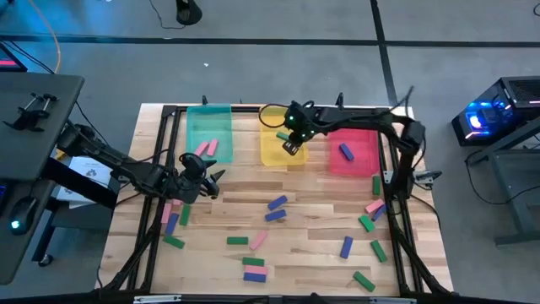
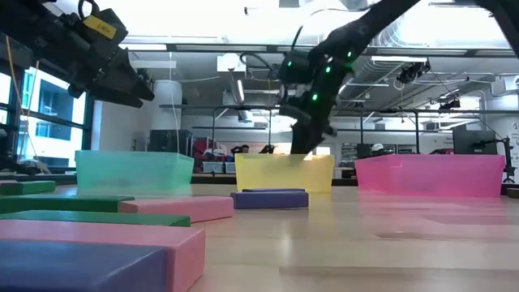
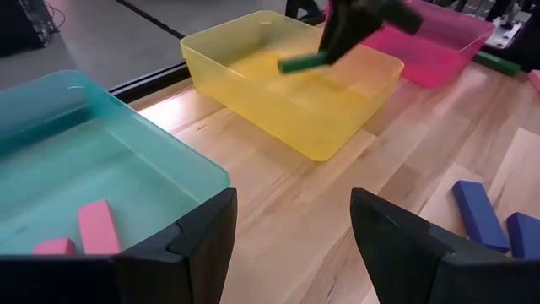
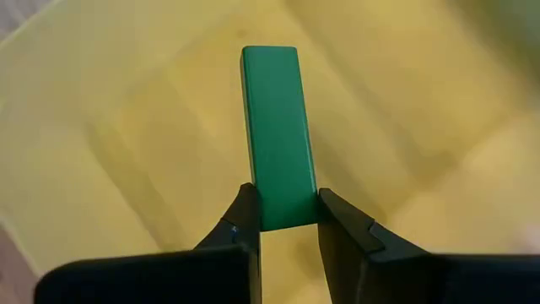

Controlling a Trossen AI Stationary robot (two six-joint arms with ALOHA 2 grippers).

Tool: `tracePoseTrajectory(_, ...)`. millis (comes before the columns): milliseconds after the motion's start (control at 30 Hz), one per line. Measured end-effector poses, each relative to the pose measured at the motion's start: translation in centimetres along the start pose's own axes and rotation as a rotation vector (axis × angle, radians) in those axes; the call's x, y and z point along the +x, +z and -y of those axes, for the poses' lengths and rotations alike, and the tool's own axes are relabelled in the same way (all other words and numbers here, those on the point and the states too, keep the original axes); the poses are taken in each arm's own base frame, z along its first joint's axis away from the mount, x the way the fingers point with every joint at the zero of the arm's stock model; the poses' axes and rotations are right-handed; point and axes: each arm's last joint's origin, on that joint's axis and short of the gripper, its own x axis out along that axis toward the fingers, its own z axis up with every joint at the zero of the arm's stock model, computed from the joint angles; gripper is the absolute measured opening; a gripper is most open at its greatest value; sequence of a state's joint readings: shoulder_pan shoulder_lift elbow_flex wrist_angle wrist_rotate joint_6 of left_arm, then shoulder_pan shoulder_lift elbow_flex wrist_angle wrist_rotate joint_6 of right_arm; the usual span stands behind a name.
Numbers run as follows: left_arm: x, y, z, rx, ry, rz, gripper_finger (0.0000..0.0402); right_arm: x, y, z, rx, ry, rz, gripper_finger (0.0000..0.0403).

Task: Sort blocks
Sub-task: Put the green wooden block into the yellow bin, then put the blue wooden block into the red bin

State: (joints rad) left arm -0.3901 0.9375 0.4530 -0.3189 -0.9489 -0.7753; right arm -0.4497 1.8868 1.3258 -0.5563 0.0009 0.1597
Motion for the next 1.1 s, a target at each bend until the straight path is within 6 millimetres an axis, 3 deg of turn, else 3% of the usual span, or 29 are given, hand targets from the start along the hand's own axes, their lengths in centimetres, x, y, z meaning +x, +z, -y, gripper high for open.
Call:
tracePoseTrajectory(133,0.0,0.0,0.0,-0.002,0.000,0.003,0.0220,2.8,-0.4,-0.2,0.021,0.024,-0.037,0.0050)
tracePoseTrajectory(300,0.0,0.0,0.0,-0.002,0.000,0.003,0.0220,4.0,-0.4,-0.4,0.013,0.035,-0.033,0.0059)
tracePoseTrajectory(567,0.0,0.0,0.0,-0.001,0.000,0.002,0.0220,2.8,0.0,-0.4,-0.052,0.057,-0.003,0.0218)
tracePoseTrajectory(700,0.0,0.0,0.0,-0.001,-0.006,-0.001,0.0220,-0.6,0.5,-1.2,-0.098,-0.001,0.078,0.0240)
tracePoseTrajectory(833,-0.3,-0.1,0.2,0.006,-0.022,-0.003,0.0220,-5.3,0.0,-3.8,-0.195,-0.084,0.151,0.0240)
tracePoseTrajectory(967,-0.5,-0.2,0.4,0.013,-0.039,-0.002,0.0220,-10.3,-2.4,-7.4,-0.303,-0.175,0.193,0.0238)
tracePoseTrajectory(1100,-0.7,-0.4,0.6,0.022,-0.042,0.011,0.0220,-14.4,-6.4,-11.6,-0.418,-0.220,0.204,0.0238)
